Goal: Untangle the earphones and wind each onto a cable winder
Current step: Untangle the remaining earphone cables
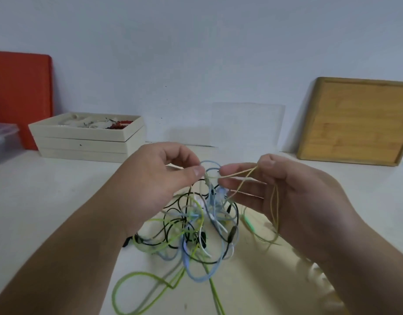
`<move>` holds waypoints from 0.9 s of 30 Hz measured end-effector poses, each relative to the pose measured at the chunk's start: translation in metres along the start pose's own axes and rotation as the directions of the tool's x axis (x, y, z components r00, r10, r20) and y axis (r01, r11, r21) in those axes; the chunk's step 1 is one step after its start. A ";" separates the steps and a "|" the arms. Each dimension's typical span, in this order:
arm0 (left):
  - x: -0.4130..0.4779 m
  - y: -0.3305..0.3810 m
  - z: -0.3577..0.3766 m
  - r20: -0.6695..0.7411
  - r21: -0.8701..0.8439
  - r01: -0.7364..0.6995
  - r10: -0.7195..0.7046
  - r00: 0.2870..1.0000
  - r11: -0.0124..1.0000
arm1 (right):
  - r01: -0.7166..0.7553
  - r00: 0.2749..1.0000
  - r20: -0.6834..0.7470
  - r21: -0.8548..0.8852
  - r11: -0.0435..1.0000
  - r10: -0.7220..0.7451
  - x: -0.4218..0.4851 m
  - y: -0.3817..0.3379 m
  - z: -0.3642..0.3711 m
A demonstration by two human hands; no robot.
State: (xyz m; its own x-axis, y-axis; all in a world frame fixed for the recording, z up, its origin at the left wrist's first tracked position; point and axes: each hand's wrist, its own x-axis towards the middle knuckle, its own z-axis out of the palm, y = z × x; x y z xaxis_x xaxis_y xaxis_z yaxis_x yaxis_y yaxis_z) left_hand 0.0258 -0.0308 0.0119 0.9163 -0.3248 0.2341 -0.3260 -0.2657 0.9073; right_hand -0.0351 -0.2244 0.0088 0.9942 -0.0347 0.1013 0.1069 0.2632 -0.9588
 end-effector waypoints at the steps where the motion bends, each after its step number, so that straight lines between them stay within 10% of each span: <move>1: 0.000 0.000 0.001 -0.011 -0.002 -0.003 0.003 1.000 1.000 | -0.001 1.000 0.004 -0.013 1.000 0.001 -0.001 0.001 0.001; 11: 0.001 -0.001 0.006 -0.083 0.112 0.090 -0.081 0.993 0.990 | -0.002 0.999 0.039 0.163 0.987 -0.004 0.000 0.000 0.000; 22: 0.006 0.006 -0.001 -0.034 -0.701 0.205 -0.318 0.947 0.683 | 0.031 0.999 -0.043 -0.028 0.999 -0.032 0.002 0.006 -0.003; 27: 0.003 -0.001 -0.005 -0.097 -0.280 0.114 -0.147 0.984 0.953 | 0.075 0.992 -0.104 -0.015 0.997 -0.076 0.004 0.007 -0.002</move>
State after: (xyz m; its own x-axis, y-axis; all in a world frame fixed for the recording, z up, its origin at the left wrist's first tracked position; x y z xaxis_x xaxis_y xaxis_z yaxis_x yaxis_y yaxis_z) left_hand 0.0300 -0.0269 0.0135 0.9724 -0.1928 0.1314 -0.1408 -0.0358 0.9894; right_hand -0.0305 -0.2248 0.0022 0.9771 -0.1549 0.1456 0.1808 0.2455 -0.9524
